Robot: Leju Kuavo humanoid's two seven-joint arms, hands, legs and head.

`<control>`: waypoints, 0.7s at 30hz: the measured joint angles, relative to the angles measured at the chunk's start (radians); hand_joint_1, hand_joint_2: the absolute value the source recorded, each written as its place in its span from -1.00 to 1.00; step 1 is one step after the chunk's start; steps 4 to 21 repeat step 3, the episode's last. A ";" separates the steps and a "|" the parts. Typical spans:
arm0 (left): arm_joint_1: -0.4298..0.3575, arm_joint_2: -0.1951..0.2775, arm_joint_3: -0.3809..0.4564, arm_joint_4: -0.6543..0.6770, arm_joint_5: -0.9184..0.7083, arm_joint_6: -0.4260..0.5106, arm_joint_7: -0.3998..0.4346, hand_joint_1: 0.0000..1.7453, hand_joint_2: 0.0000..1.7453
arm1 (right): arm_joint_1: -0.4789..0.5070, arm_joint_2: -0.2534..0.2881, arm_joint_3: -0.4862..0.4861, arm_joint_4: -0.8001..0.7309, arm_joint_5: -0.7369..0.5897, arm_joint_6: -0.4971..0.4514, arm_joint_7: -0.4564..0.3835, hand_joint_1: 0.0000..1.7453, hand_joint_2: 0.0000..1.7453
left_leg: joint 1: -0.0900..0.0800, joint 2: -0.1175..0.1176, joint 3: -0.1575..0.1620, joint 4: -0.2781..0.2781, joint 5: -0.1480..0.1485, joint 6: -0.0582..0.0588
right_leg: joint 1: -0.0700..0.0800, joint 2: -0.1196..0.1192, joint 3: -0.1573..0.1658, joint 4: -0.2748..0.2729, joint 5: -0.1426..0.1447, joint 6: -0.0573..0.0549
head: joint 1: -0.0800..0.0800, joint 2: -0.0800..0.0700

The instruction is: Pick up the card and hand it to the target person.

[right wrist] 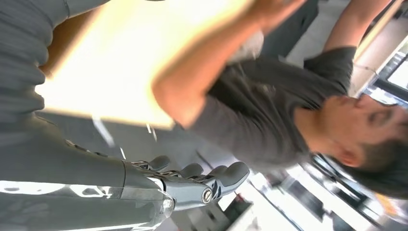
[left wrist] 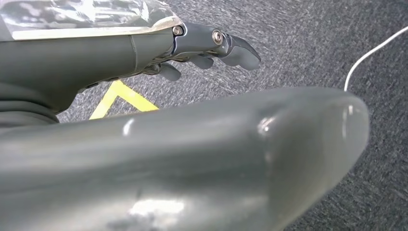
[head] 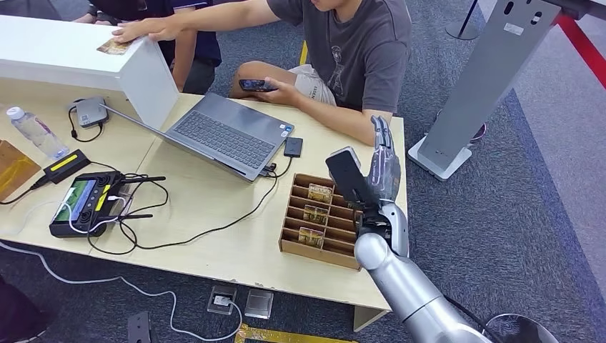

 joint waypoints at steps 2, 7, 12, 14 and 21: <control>0.000 0.000 0.006 0.000 0.001 -0.001 0.001 -1.00 -1.00 | 0.039 -0.007 0.000 -0.034 -0.090 0.000 -0.026 -1.00 1.00 | 0.000 0.000 0.000 0.000 0.000 0.000 | 0.000 0.000 0.000 0.000 0.000 0.000 | 0.000 0.000; 0.000 0.000 0.007 0.000 0.001 -0.001 0.001 -1.00 -1.00 | 0.048 -0.010 0.000 -0.042 -0.108 -0.001 -0.031 -1.00 1.00 | 0.000 0.000 0.000 0.000 0.000 0.000 | 0.000 0.000 0.000 0.000 0.000 0.000 | 0.000 0.000; 0.000 0.000 0.007 0.000 0.001 -0.001 0.001 -1.00 -1.00 | 0.048 -0.010 0.000 -0.042 -0.108 -0.001 -0.031 -1.00 1.00 | 0.000 0.000 0.000 0.000 0.000 0.000 | 0.000 0.000 0.000 0.000 0.000 0.000 | 0.000 0.000; 0.000 0.000 0.007 0.000 0.001 -0.001 0.001 -1.00 -1.00 | 0.048 -0.010 0.000 -0.042 -0.108 -0.001 -0.031 -1.00 1.00 | 0.000 0.000 0.000 0.000 0.000 0.000 | 0.000 0.000 0.000 0.000 0.000 0.000 | 0.000 0.000; 0.000 0.000 0.007 0.000 0.001 -0.001 0.001 -1.00 -1.00 | 0.048 -0.010 0.000 -0.042 -0.108 -0.001 -0.031 -1.00 1.00 | 0.000 0.000 0.000 0.000 0.000 0.000 | 0.000 0.000 0.000 0.000 0.000 0.000 | 0.000 0.000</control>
